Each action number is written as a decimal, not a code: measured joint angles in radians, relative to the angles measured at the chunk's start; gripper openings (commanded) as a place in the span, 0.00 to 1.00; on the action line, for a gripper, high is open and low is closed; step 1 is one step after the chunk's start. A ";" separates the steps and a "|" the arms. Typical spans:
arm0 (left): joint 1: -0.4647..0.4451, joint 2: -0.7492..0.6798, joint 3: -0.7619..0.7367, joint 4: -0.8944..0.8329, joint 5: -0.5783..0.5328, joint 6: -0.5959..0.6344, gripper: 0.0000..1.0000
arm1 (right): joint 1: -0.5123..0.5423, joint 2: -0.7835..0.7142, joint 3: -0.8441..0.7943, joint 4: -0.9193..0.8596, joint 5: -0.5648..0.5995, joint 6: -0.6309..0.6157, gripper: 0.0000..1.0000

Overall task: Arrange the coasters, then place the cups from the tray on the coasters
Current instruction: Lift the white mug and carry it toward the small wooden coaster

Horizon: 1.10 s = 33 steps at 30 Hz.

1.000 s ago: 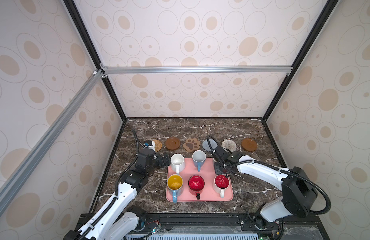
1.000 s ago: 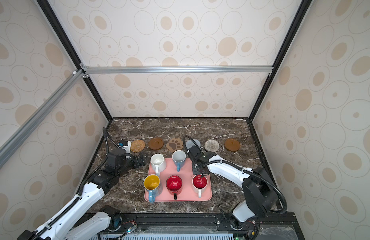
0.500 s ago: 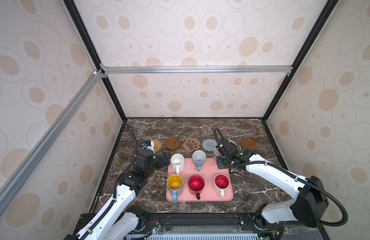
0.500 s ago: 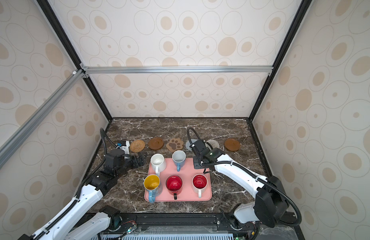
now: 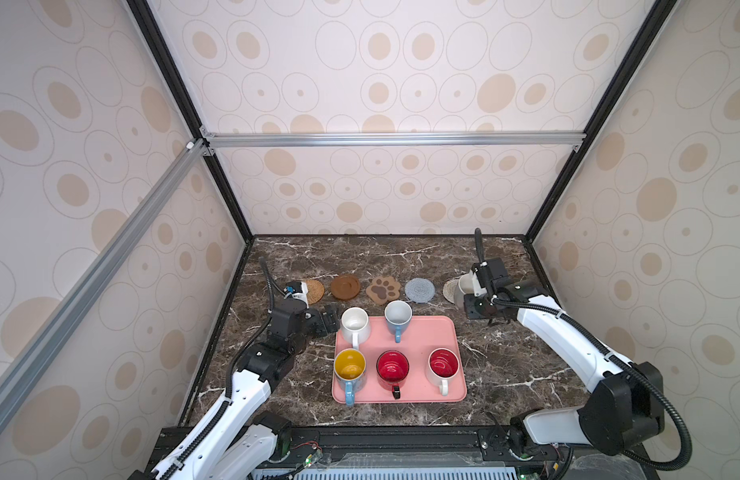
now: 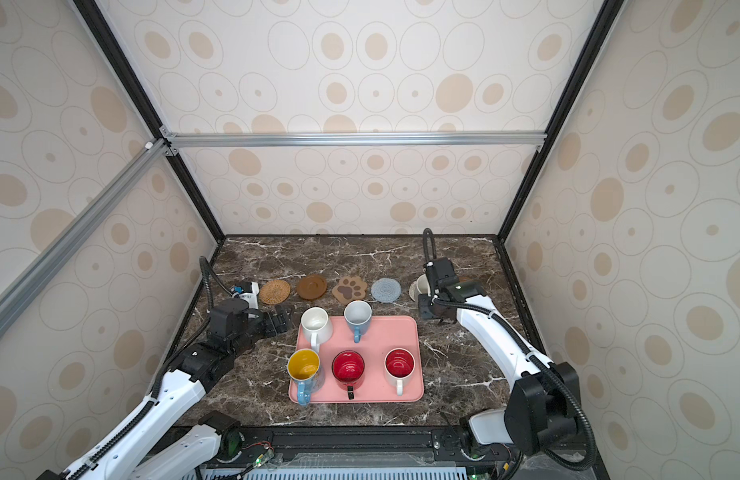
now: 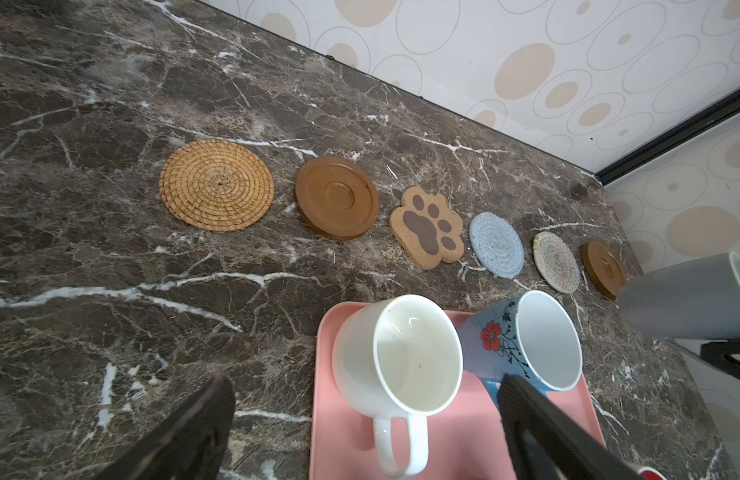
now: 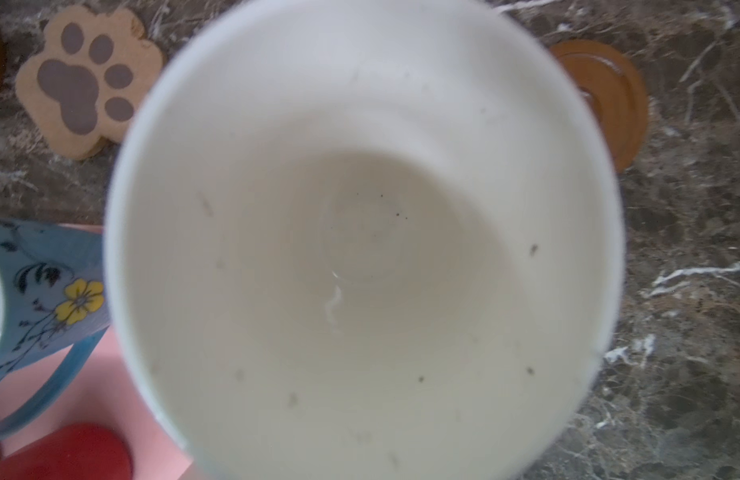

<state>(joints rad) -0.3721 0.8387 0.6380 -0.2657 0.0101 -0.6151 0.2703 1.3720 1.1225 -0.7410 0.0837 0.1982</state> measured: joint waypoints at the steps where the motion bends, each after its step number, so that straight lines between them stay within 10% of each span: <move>1: 0.000 -0.003 0.000 0.000 0.000 0.000 1.00 | -0.027 0.003 0.006 0.000 -0.014 -0.019 0.09; 33: 0.000 -0.015 -0.017 -0.002 0.028 0.010 1.00 | -0.377 0.312 0.232 -0.021 -0.150 -0.337 0.11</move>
<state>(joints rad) -0.3721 0.8234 0.6212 -0.2676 0.0380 -0.6048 -0.1066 1.6844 1.3544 -0.7624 -0.0666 -0.1387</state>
